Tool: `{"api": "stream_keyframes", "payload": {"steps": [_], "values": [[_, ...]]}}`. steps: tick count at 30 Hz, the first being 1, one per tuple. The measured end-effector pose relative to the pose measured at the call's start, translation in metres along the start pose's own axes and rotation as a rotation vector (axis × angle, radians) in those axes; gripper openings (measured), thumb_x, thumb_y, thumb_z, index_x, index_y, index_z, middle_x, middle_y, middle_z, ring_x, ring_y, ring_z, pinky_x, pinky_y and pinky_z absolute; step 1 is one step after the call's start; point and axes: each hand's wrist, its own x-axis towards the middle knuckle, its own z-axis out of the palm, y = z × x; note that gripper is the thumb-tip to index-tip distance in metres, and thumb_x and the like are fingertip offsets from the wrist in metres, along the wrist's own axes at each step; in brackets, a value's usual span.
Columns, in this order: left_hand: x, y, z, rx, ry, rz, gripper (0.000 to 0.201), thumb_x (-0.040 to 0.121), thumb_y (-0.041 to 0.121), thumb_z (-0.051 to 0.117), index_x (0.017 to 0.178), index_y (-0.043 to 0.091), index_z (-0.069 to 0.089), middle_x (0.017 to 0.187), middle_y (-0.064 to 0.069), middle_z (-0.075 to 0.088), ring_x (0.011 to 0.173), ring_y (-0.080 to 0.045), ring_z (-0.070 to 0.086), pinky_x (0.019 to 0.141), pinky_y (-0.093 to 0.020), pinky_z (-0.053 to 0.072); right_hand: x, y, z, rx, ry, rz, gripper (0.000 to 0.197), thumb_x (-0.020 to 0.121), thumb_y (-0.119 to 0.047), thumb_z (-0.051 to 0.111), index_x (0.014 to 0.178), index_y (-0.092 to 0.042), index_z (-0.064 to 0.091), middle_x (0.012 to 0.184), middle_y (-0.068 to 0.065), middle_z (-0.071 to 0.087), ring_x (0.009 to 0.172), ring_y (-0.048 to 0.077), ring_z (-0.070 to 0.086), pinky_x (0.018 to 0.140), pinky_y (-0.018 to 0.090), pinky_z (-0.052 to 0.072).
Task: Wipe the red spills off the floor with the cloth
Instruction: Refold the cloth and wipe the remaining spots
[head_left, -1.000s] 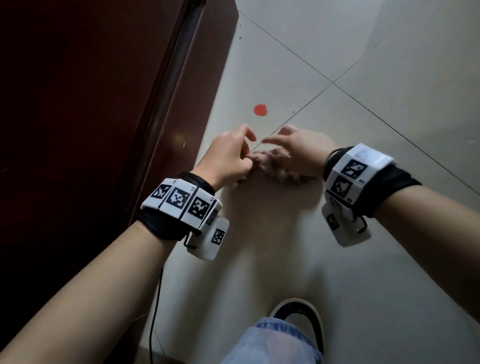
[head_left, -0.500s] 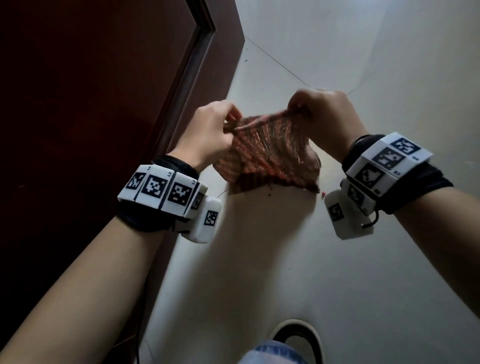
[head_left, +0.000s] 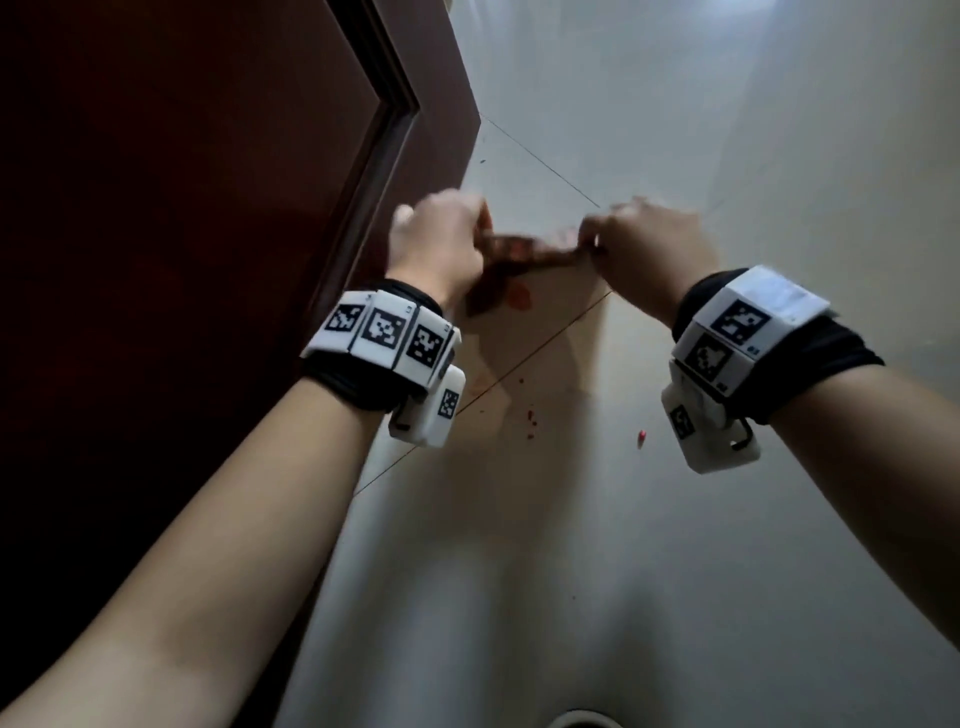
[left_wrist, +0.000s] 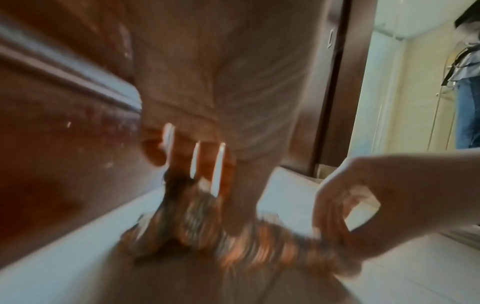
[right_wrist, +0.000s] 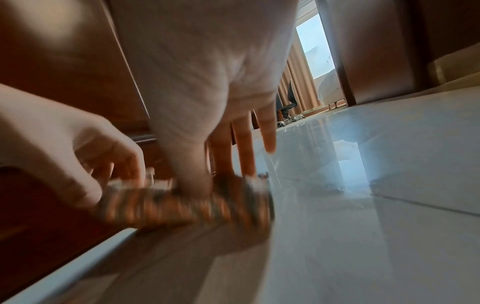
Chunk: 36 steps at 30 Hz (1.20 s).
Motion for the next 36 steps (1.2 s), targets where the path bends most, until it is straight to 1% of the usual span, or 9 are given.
{"api": "stream_keyframes", "payload": {"steps": [3,5,8,10,12,15,17,19,36], "values": [[-0.019,0.001,0.032,-0.042,-0.432,0.042,0.028,0.079,0.022,0.063,0.106,0.015,0.063,0.110,-0.007,0.067,0.106,-0.025,0.061,0.092,-0.030,0.048,-0.020,0.001,0.015,-0.165,-0.331,-0.036,0.020,0.086,-0.028,0.057,0.101,-0.026,0.070,0.101,0.004,0.068,0.094,0.026,0.065,0.070,0.029,0.047],[-0.026,0.001,0.050,-0.040,-0.611,0.080,0.028,0.082,0.020,0.059,0.108,0.012,0.064,0.114,-0.008,0.066,0.109,-0.024,0.059,0.089,-0.026,0.045,-0.028,-0.001,0.023,-0.174,-0.383,-0.031,0.021,0.083,-0.032,0.055,0.093,-0.023,0.072,0.093,0.003,0.070,0.086,0.025,0.065,0.065,0.026,0.045],[-0.022,-0.001,0.069,-0.033,-0.522,0.051,0.027,0.085,0.017,0.051,0.107,0.018,0.066,0.119,-0.007,0.064,0.116,-0.025,0.053,0.098,-0.032,0.043,-0.026,-0.001,0.038,-0.096,-0.265,-0.018,0.025,0.089,-0.022,0.046,0.094,-0.015,0.069,0.098,0.007,0.068,0.095,0.028,0.061,0.069,0.032,0.048],[-0.012,-0.002,0.078,-0.025,-0.350,0.051,0.032,0.086,0.016,0.047,0.115,0.016,0.061,0.126,-0.009,0.058,0.122,-0.028,0.046,0.105,-0.041,0.039,-0.018,0.000,0.051,-0.052,-0.205,-0.034,0.026,0.091,-0.021,0.045,0.108,-0.013,0.064,0.113,0.008,0.063,0.112,0.028,0.052,0.083,0.037,0.048],[-0.002,-0.001,0.083,-0.015,-0.259,0.081,0.043,0.090,0.018,0.044,0.132,0.011,0.048,0.141,-0.010,0.044,0.132,-0.028,0.036,0.112,-0.041,0.029,-0.009,0.000,0.063,-0.027,-0.216,-0.040,0.037,0.093,-0.023,0.045,0.128,-0.013,0.052,0.135,0.010,0.050,0.128,0.028,0.041,0.103,0.040,0.038],[0.008,0.006,0.091,0.036,-0.400,0.127,0.062,0.096,0.026,0.040,0.151,0.010,0.015,0.160,-0.008,0.008,0.148,-0.023,0.008,0.119,-0.038,0.011,0.003,0.001,0.076,-0.054,-0.338,-0.026,0.055,0.098,-0.029,0.037,0.150,-0.016,0.021,0.159,0.007,0.015,0.147,0.023,0.011,0.119,0.040,0.013],[0.012,0.007,0.098,0.054,-0.500,0.116,0.067,0.097,0.029,0.037,0.152,0.010,0.003,0.160,-0.009,-0.006,0.149,-0.022,-0.003,0.119,-0.038,0.007,0.008,0.005,0.082,-0.106,-0.416,-0.035,0.063,0.098,-0.035,0.035,0.152,-0.019,0.007,0.161,0.005,-0.001,0.149,0.022,0.000,0.120,0.040,0.007],[0.012,0.006,0.102,0.052,-0.526,0.105,0.069,0.097,0.030,0.037,0.152,0.010,0.000,0.160,-0.009,-0.009,0.148,-0.022,-0.007,0.119,-0.038,0.006,0.010,0.010,0.086,-0.125,-0.462,-0.041,0.063,0.099,-0.039,0.031,0.152,-0.021,0.002,0.161,0.004,-0.006,0.149,0.022,-0.003,0.120,0.040,0.006],[-0.039,0.010,0.093,0.166,-0.615,0.136,0.084,0.092,0.046,0.045,0.152,0.015,-0.005,0.160,-0.006,-0.010,0.149,-0.024,-0.003,0.117,-0.046,0.017,-0.030,0.011,0.070,-0.219,-0.645,-0.157,0.071,0.098,-0.043,0.035,0.151,-0.023,-0.007,0.159,0.005,-0.014,0.148,0.026,-0.008,0.119,0.040,0.006]]}}
